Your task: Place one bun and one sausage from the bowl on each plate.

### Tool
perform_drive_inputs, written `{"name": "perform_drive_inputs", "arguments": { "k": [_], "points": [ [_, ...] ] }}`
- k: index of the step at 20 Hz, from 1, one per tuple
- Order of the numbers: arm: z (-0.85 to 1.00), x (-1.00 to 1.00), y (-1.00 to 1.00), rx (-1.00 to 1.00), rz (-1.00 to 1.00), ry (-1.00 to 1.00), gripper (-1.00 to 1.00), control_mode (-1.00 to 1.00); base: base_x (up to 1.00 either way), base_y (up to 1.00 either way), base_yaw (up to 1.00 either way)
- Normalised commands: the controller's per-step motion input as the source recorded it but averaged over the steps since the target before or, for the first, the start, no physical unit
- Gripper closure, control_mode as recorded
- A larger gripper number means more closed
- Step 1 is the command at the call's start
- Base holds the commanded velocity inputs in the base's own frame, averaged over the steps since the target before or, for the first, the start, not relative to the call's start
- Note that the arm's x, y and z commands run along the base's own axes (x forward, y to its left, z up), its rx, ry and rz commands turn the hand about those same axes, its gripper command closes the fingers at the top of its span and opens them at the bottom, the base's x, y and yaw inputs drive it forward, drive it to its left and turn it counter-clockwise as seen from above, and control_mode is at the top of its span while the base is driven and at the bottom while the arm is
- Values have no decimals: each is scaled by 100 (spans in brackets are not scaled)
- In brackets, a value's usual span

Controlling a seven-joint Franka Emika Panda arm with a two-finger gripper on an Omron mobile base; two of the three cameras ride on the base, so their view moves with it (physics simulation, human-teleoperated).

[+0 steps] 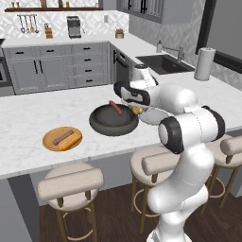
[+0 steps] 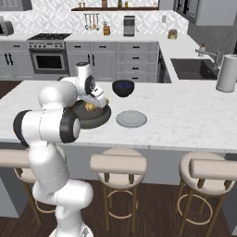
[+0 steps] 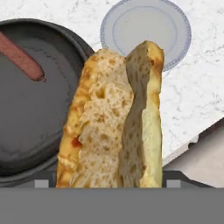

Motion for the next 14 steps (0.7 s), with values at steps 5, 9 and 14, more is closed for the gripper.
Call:
{"name": "perform_drive_inputs", "arguments": {
  "k": [5,9,14],
  "points": [
    [8,-4,-100,2,-21,11,100,-100,0,0,0],
    [-6,34,-100,12,-8,0,100,-100,0,0,0],
    [-62,40,-77,5,0,-14,100,-100,0,0,0]
  ]
}}
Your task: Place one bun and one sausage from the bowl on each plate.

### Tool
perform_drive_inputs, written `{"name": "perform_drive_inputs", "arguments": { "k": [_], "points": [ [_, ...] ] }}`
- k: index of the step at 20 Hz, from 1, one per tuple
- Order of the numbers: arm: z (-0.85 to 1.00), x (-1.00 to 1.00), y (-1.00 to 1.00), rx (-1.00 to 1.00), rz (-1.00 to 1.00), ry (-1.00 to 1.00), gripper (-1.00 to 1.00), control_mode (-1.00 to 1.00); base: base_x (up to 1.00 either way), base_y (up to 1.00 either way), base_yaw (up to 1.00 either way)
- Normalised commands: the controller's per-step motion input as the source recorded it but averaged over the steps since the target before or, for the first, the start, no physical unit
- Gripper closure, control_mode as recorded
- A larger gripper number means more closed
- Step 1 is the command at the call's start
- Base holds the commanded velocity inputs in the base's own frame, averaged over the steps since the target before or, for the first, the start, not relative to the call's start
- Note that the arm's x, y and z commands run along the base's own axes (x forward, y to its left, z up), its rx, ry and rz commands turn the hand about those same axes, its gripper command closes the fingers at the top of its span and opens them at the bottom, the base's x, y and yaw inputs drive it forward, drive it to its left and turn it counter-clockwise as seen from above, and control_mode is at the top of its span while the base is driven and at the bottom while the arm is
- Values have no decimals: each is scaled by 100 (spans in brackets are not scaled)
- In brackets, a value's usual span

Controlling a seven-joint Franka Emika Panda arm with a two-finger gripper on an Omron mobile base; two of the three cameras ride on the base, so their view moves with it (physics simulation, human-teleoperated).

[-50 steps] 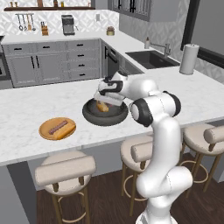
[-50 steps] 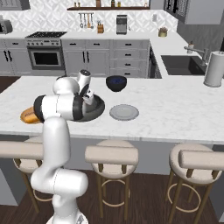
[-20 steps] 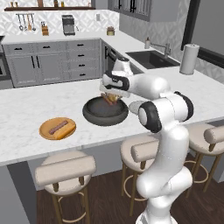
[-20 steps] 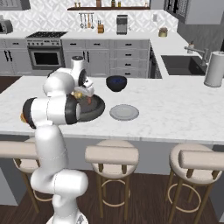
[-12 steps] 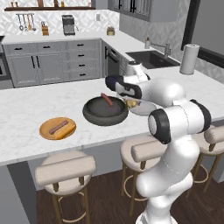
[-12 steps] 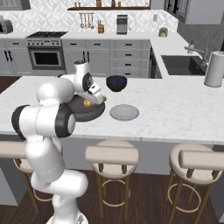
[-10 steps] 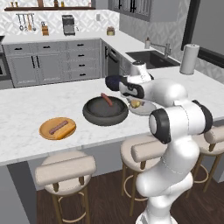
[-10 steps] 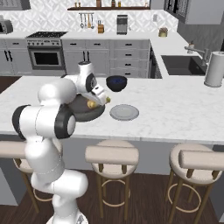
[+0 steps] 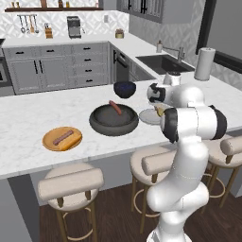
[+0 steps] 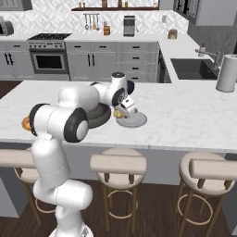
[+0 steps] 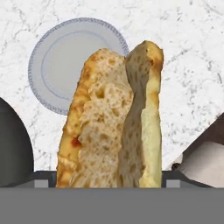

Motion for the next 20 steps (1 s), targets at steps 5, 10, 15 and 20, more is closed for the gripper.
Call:
{"name": "perform_drive_inputs", "arguments": {
  "k": [5,10,15,20],
  "points": [
    [-50,56,-23,0,0,-18,100,-100,0,0,0],
    [-38,78,-7,0,0,-14,100,-100,0,0,0],
    [-31,54,-14,0,0,-10,-100,-100,0,0,0],
    [0,1,-1,0,0,-1,-100,-100,0,0,0]
  ]
}}
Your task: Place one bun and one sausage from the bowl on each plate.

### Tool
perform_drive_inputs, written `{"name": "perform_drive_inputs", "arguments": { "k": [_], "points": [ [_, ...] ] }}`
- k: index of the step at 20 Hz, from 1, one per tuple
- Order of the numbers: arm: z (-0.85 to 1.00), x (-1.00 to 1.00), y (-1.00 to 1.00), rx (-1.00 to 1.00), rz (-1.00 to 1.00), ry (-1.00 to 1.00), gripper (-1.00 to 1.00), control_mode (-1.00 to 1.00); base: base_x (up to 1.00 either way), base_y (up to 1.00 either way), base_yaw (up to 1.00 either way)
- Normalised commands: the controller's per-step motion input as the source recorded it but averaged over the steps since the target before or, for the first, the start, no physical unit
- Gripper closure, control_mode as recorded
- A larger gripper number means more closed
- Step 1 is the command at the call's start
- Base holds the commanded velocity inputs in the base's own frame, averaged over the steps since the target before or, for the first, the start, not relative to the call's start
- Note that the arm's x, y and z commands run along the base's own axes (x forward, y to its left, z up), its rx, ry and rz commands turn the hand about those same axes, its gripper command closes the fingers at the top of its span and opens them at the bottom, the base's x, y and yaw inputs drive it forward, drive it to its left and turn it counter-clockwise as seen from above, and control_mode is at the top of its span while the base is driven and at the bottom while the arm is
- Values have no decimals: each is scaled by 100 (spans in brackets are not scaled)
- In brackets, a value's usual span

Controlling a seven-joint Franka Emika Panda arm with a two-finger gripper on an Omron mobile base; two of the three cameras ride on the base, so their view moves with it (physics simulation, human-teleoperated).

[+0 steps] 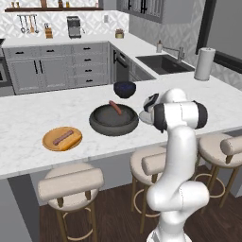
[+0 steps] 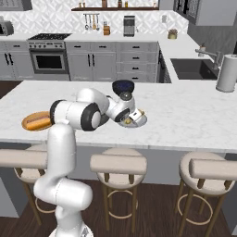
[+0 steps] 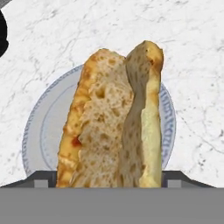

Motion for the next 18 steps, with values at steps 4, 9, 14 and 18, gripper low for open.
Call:
{"name": "perform_drive_inputs", "arguments": {
  "k": [4,9,14,18],
  "points": [
    [58,4,0,0,0,-8,-100,-100,0,0,0],
    [96,-31,4,0,4,-11,-100,-100,0,0,0],
    [65,-98,80,-9,34,-2,-100,-100,0,0,0],
    [59,-45,100,-12,45,3,-100,-100,0,0,0]
  ]
}}
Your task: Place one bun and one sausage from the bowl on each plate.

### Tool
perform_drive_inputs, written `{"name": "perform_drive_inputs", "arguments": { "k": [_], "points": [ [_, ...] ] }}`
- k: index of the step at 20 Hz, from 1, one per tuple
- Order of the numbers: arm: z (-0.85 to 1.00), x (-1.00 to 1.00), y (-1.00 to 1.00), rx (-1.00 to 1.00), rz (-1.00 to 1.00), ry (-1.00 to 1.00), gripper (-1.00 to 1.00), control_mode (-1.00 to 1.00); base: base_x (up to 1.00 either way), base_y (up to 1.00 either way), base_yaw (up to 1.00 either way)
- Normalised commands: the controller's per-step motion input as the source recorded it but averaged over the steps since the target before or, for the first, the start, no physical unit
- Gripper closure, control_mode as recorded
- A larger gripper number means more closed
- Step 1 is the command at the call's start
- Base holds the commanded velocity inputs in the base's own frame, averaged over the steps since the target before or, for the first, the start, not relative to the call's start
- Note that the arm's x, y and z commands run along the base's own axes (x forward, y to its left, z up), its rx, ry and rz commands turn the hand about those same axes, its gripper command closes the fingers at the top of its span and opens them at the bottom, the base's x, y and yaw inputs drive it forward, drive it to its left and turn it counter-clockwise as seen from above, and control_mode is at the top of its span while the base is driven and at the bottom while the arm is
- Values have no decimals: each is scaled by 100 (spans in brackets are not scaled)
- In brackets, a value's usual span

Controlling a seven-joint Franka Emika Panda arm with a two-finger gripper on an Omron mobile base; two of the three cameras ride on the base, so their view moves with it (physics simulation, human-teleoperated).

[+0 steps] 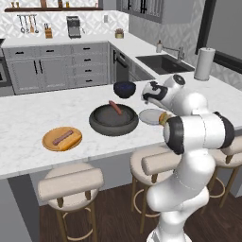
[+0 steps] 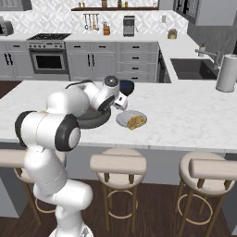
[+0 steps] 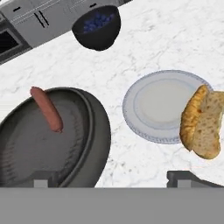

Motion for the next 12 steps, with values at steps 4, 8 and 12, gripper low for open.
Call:
{"name": "perform_drive_inputs", "arguments": {
  "k": [4,8,12],
  "points": [
    [97,55,97,-3,25,10,-100,-100,0,0,0],
    [36,94,64,0,7,31,-100,-100,0,0,0],
    [-33,25,50,-9,13,36,-100,-100,0,0,0]
  ]
}}
